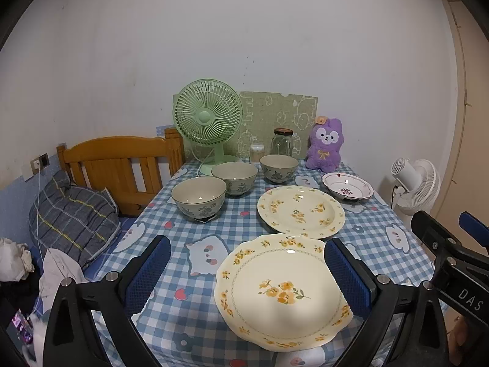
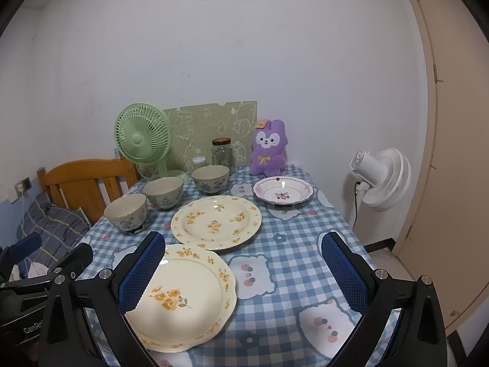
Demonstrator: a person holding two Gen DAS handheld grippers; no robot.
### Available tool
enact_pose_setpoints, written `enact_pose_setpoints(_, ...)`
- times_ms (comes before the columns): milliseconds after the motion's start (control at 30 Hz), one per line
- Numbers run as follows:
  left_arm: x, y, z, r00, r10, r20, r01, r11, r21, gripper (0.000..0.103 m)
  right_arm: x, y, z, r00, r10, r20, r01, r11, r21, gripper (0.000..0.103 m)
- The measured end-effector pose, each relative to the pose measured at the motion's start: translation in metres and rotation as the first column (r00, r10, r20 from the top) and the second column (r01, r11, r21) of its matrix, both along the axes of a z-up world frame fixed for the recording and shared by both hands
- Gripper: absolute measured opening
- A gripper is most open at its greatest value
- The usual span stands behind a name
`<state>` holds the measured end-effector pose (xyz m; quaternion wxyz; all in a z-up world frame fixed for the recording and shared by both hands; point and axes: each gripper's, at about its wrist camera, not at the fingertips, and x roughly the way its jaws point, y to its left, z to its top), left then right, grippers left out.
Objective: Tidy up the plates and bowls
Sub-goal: 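Move both grippers toward the cream yellow-flower plate at the table edge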
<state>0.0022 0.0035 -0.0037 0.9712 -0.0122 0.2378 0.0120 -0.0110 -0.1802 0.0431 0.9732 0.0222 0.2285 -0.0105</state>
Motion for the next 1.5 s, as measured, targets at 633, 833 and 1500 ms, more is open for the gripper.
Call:
enact_pose_setpoints(633,0.001,-0.004,0.002,1.0,-0.015,-0.002,0.015,1.0,-0.003,0.1,-0.002,-0.002,0.004,1.0,-0.009,0.007,0.009,1.0,0.0,0.103)
enact_pose_setpoints(833,0.0,-0.002,0.002,1.0,-0.006,0.003,0.006,1.0,-0.004,0.1,-0.002,-0.003,0.005,1.0,-0.01,0.007,0.01,1.0,0.0,0.103)
enact_pose_setpoints(1500,-0.006,0.002,0.019,0.999,-0.03,0.029,0.031,0.999,-0.013,0.1,-0.009,0.0,0.024,0.999,-0.021,0.025,0.021,1.0,-0.014,0.103)
